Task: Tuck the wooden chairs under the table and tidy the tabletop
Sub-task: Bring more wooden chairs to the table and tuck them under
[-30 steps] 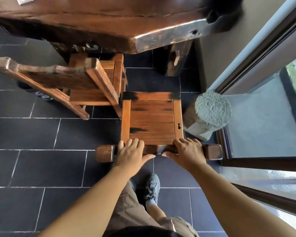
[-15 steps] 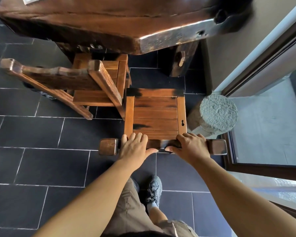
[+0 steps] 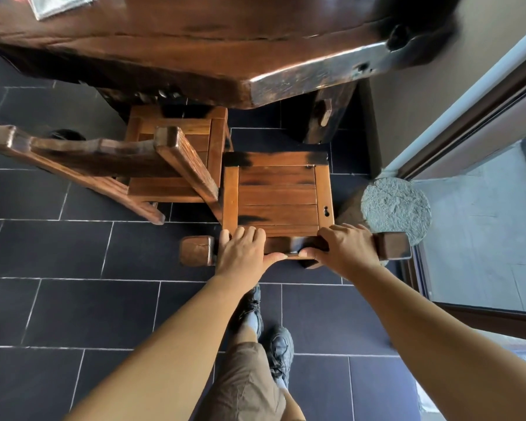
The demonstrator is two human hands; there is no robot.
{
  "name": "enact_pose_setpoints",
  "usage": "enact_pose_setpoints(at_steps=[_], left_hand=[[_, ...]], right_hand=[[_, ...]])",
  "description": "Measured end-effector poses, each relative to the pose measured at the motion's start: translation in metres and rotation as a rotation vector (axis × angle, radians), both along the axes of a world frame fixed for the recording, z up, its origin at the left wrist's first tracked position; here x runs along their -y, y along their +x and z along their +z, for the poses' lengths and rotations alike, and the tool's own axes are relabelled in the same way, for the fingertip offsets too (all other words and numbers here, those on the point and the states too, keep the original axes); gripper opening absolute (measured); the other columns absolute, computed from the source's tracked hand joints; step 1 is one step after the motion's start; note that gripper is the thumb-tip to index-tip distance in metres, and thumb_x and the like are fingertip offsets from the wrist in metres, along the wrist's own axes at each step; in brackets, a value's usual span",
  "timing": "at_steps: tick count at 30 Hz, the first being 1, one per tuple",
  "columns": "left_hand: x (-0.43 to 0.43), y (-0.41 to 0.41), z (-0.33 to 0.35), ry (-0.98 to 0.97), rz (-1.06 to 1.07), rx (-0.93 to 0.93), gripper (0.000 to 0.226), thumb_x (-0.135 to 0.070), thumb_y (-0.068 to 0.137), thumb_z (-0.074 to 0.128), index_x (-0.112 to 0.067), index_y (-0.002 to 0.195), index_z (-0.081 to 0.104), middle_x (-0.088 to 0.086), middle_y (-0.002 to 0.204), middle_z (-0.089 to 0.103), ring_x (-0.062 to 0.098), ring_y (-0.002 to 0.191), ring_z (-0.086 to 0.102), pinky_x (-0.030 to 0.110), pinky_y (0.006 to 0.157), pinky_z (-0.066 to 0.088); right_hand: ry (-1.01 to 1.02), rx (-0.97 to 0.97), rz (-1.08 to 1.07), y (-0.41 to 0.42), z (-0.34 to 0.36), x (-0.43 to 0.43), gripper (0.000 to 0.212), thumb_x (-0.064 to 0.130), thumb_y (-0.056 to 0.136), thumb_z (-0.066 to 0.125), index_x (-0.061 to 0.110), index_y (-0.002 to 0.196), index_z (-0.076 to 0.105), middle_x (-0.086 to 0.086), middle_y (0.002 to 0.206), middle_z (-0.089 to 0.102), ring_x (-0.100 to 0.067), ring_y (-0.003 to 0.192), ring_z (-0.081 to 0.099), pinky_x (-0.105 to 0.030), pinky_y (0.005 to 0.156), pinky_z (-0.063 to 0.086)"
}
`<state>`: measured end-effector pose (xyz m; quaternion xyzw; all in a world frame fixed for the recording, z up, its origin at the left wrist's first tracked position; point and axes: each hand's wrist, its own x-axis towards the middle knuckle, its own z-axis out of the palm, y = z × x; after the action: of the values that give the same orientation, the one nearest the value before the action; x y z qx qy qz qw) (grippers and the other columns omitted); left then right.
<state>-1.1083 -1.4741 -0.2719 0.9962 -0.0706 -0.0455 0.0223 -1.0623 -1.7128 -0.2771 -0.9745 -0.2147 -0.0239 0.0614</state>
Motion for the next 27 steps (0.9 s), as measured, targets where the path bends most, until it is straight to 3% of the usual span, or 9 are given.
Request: enact_pose_setpoints(at_steps=[6,16,21,27], left_hand=[[-0.012,0.037,-0.003,-0.003,-0.008,0.042,0.068,-0.079,0.081,0.029,-0.018,0.088,0.056,0.0,0.087,0.063,0.025,0.086,0.059,0.046,0.081,0.039],[-0.035,0.088,-0.006,-0.006,-0.049,0.064,0.065,-0.079,0.082,0.034,-0.018,0.086,0.055,-0.001,0.085,0.063,0.025,0.084,0.058,0.043,0.079,0.037],[-0.039,0.113,-0.005,-0.015,-0.051,0.059,0.071,-0.083,0.081,0.028,-0.019,0.09,0.057,-0.002,0.09,0.064,0.023,0.088,0.058,0.044,0.084,0.036],[-0.043,0.136,-0.011,-0.027,-0.032,0.078,0.074,-0.086,0.079,0.03,-0.019,0.089,0.06,-0.002,0.087,0.064,0.024,0.085,0.058,0.042,0.08,0.037]], right_hand=[[-0.03,-0.014,0.007,0.036,0.001,-0.011,0.069,0.084,0.073,0.034,0.022,0.072,0.064,0.003,0.074,0.07,-0.024,0.074,0.066,-0.035,0.067,0.045],[-0.04,-0.029,-0.005,0.077,-0.001,-0.031,0.07,0.083,0.075,0.03,0.021,0.073,0.063,0.002,0.072,0.068,-0.025,0.074,0.066,-0.035,0.067,0.044],[-0.053,-0.053,0.005,0.102,-0.001,-0.033,0.064,0.083,0.078,0.042,0.022,0.076,0.063,0.004,0.075,0.067,-0.025,0.075,0.066,-0.033,0.067,0.038],[-0.063,-0.048,0.01,0.124,0.0,-0.035,0.064,0.082,0.078,0.04,0.023,0.076,0.064,0.003,0.074,0.068,-0.026,0.073,0.066,-0.035,0.067,0.042]])
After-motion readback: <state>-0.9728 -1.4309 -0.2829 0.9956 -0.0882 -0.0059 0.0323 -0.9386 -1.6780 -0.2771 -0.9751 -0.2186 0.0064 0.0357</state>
